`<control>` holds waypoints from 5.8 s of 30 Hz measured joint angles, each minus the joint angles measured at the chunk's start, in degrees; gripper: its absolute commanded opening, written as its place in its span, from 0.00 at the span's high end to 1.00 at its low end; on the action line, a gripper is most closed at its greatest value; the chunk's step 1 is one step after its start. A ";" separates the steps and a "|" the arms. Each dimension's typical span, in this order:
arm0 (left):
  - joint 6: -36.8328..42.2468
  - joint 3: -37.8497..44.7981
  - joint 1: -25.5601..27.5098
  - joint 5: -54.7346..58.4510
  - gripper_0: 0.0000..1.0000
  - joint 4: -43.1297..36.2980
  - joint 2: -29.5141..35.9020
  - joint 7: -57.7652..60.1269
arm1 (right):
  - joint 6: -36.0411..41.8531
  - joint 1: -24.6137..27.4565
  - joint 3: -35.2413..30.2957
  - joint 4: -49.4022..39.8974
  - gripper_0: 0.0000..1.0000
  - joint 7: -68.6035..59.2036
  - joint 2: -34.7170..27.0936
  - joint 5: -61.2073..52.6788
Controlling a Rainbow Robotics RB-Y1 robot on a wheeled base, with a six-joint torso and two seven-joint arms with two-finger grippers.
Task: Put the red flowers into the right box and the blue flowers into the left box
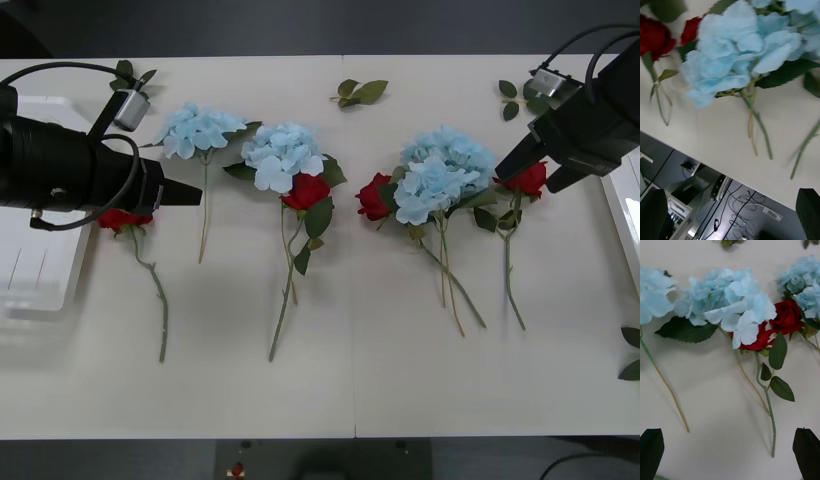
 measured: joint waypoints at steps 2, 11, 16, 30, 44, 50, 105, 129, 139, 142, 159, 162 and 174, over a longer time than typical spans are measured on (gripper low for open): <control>0.00 0.00 1.72 -3.42 0.00 -2.72 0.00 5.93 | -1.52 0.58 -0.80 0.00 0.00 -3.55 -0.05 3.57; 4.47 0.00 5.89 -15.21 0.00 -7.25 -0.01 32.70 | -11.75 7.31 -1.88 -0.04 0.00 -5.87 -0.07 9.05; 8.35 0.00 5.88 -21.05 0.00 -7.24 -0.20 40.04 | -16.75 10.15 -1.74 -0.04 0.00 -5.87 -0.07 9.82; 10.38 -0.16 1.26 -23.89 0.00 8.67 -0.42 47.28 | -30.59 11.22 7.15 0.30 0.00 -5.86 0.11 15.93; 9.04 -9.27 -5.96 -26.65 0.00 20.13 -0.43 47.28 | -35.77 11.22 6.32 7.30 0.00 -5.86 4.50 18.27; 6.39 -12.73 -8.02 -26.66 0.00 24.51 -0.53 47.31 | -37.96 11.22 6.34 9.10 0.00 -5.86 4.51 19.45; -3.01 -17.39 -8.92 -31.81 0.61 31.04 -5.43 49.76 | -43.86 11.22 9.05 14.15 0.86 -5.82 9.24 22.83; -3.03 -17.39 -9.02 -32.15 1.00 31.05 -5.77 49.76 | -43.44 10.24 9.05 14.15 1.00 9.11 6.40 18.56; 9.26 -11.32 -9.39 -37.15 1.00 19.90 -5.82 47.26 | -38.81 4.47 9.07 14.18 1.00 26.66 -5.04 12.55; 14.44 -5.92 -9.39 -37.19 1.00 16.20 -6.35 42.61 | -38.81 2.68 9.07 14.19 1.00 28.37 -7.46 15.52; 26.14 9.73 -9.39 -33.74 1.00 -3.75 -13.68 22.47 | -51.13 4.12 9.07 14.31 1.00 37.18 -9.96 44.40; 23.30 9.73 -9.39 -28.63 1.00 -4.52 -14.93 18.03 | -54.24 6.26 9.07 15.17 1.00 37.18 -9.96 46.39; 14.58 8.27 -9.39 -4.17 1.00 -4.54 -16.42 6.79 | -68.82 10.39 9.07 29.16 1.00 37.12 -9.91 48.08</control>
